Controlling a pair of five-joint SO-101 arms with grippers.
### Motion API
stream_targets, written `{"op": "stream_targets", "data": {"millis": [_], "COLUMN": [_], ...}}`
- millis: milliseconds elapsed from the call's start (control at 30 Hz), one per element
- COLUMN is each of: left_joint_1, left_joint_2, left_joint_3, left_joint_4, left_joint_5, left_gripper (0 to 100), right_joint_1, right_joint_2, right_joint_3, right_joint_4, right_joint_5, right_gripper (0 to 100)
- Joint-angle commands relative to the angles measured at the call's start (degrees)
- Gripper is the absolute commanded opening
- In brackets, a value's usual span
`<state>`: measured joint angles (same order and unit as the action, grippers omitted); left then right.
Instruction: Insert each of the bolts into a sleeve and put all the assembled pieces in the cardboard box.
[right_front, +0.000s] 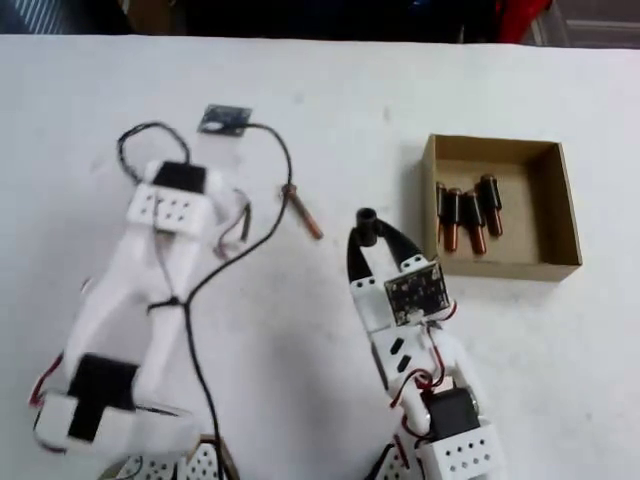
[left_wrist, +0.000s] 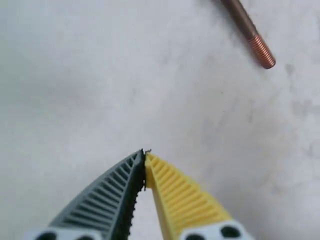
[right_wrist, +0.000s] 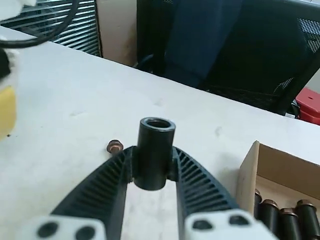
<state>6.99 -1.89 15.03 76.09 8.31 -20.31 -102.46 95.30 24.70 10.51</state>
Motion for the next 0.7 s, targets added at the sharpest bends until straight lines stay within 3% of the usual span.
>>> {"op": "stream_targets", "data": {"millis": [0,167,400,533,667], "left_joint_1": [5.32,11.3,11.91,12.97,13.85], "left_joint_2": [3.91,9.54,17.36,21.85,26.15], "left_joint_3": [-6.86,-11.87,-18.81,-23.21,-28.31], "left_joint_4": [-0.53,-0.7,-0.97,-1.05,-1.05], "left_joint_5": [4.66,13.8,28.66,34.2,34.9], "left_gripper": [2,5,26,27,27], "right_joint_1": [0.4,0.4,1.63,1.63,1.63], "right_joint_2": [-0.84,-0.84,-0.84,-0.84,-0.84], "right_joint_3": [-0.26,0.26,1.49,1.49,1.49], "right_joint_4": [-0.4,-0.4,-1.01,-1.36,-1.19], "right_joint_5": [0.35,0.44,0.7,0.7,0.79], "right_gripper": [1.7,1.7,1.7,1.7,1.7]}}
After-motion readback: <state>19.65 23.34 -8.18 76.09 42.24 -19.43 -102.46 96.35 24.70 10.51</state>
